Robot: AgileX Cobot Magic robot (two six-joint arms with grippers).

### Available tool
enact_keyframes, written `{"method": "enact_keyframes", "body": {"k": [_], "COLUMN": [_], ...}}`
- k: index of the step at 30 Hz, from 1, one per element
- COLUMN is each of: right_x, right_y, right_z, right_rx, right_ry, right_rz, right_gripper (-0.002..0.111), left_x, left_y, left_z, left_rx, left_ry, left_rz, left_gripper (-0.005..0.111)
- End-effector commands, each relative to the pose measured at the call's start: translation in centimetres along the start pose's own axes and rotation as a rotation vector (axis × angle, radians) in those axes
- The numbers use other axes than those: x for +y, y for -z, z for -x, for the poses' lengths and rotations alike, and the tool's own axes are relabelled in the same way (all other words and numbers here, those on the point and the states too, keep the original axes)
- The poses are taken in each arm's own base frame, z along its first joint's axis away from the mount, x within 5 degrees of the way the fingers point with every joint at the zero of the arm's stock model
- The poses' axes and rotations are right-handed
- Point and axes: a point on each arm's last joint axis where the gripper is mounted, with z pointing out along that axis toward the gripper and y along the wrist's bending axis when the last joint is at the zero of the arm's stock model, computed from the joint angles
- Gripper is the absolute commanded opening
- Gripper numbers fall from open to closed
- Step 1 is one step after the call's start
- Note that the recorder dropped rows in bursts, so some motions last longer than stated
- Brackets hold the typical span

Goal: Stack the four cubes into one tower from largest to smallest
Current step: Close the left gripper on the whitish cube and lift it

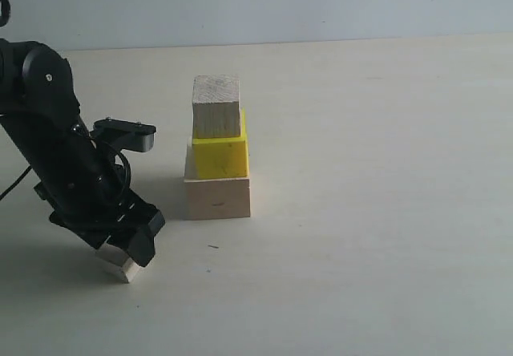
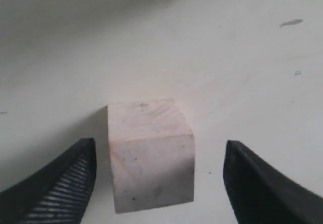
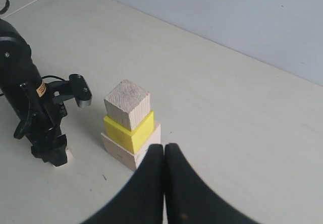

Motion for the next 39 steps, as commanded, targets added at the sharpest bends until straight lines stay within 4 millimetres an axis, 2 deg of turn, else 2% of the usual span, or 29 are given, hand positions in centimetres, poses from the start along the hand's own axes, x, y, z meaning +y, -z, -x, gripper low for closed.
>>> {"method": "enact_keyframes", "body": {"k": [1, 6, 12, 16, 20, 23, 28, 33, 39], "right_x": [-0.2, -0.2, -0.2, -0.2, -0.2, -0.2, -0.2, -0.4, -0.4], "right_y": [0.0, 0.0, 0.0, 0.0, 0.0, 0.0, 0.0, 0.0, 0.0], "right_z": [-0.1, -0.1, -0.1, -0.1, -0.1, -0.1, -0.1, -0.2, -0.4], "right_rx": [0.004, 0.004, 0.004, 0.004, 0.004, 0.004, 0.007, 0.019, 0.035], "right_ry": [0.013, 0.023, 0.023, 0.023, 0.023, 0.024, 0.026, 0.041, 0.042], "right_rz": [-0.012, -0.014, -0.014, -0.014, -0.014, -0.015, -0.017, -0.034, -0.035], "right_gripper": [0.0, 0.0, 0.0, 0.0, 0.0, 0.0, 0.0, 0.0, 0.0], "left_x": [0.0, 0.1, 0.3, 0.3, 0.3, 0.2, 0.0, -0.4, -1.1], "left_y": [-0.1, -0.3, -0.8, -0.9, -0.9, -0.4, 2.9, 8.7, 16.1], "left_z": [0.1, 0.2, 0.2, 0.2, 0.0, -0.3, -0.3, 0.5, 2.4], "left_rx": [-0.017, -0.016, 0.005, 0.011, 0.037, 0.064, 0.103, 0.034, -0.231], "left_ry": [-0.004, -0.009, -0.003, 0.0, -0.008, -0.015, -0.073, -0.109, -0.131], "left_rz": [0.015, 0.022, 0.033, 0.033, 0.028, 0.026, 0.063, 0.107, 0.14], "left_gripper": [0.069, 0.067, 0.05, 0.031, 0.0, 0.0, 0.0, 0.0, 0.0]}}
